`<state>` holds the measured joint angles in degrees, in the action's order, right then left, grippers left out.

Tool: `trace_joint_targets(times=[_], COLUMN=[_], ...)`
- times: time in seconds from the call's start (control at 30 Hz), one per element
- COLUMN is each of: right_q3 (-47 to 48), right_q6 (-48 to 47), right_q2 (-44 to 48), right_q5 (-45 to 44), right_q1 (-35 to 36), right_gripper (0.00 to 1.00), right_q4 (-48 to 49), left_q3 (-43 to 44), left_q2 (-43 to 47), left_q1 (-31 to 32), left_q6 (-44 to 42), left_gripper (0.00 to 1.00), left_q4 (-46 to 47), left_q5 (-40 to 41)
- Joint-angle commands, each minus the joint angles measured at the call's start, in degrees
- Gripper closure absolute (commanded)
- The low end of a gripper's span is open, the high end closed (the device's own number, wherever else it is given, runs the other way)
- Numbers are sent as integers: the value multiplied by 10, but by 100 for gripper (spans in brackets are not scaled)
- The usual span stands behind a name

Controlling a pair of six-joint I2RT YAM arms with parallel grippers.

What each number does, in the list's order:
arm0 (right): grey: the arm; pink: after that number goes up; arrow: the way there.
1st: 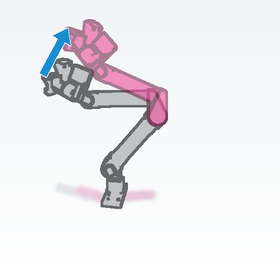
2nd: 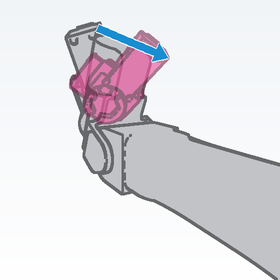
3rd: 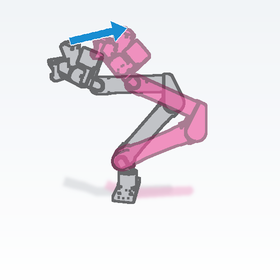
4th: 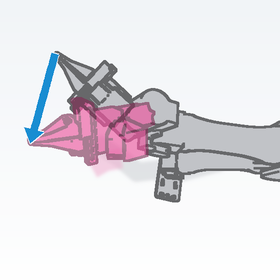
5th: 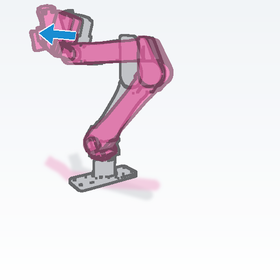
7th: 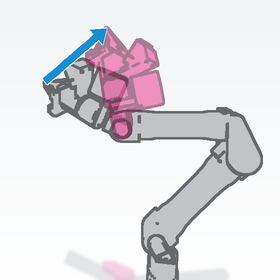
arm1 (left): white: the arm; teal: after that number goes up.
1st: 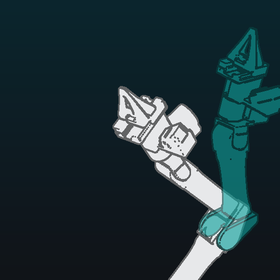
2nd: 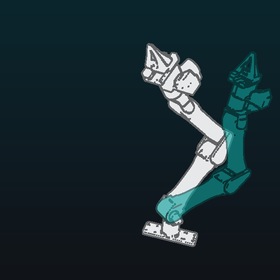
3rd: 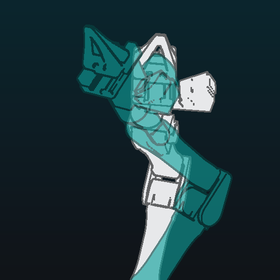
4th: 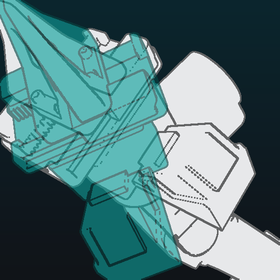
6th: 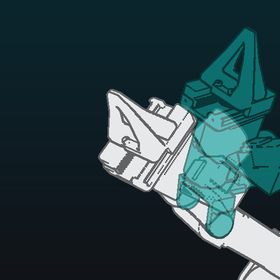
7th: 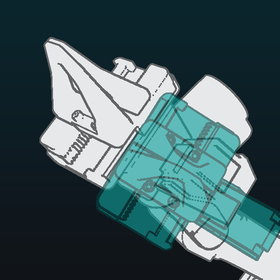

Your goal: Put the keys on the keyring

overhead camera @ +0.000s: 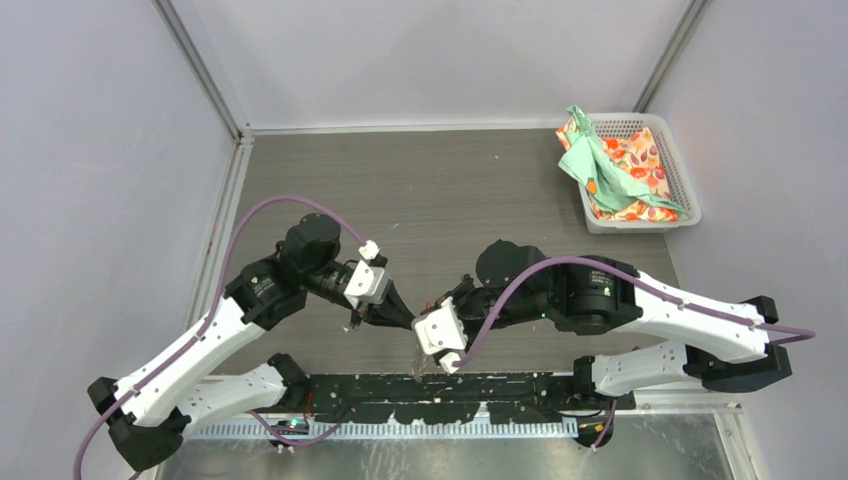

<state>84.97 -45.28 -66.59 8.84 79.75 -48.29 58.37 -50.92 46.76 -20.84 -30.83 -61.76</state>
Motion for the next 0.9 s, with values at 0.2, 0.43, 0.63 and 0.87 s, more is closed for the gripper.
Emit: trace_joint_targets(times=[0.2,0.43,0.63,0.87], right_q3=[26,30,42,23], right_q6=[7,22,74,109], right_q2=[-12,-39,-52,-18], right_q5=[4,-16,-7,-43], right_q1=[-1,-1,-1,-1], right_gripper=[99,99,99,85], right_q4=[60,69,77,78], left_q3=[-5,-2,-10,-20], left_q2=[16,17,27,41], left_q1=[2,2,1,0], left_q6=[2,0,33,144], left_gripper=[100,100,100,100], left_q4=[19,19,47,128], left_q5=[-16,-15,15,70])
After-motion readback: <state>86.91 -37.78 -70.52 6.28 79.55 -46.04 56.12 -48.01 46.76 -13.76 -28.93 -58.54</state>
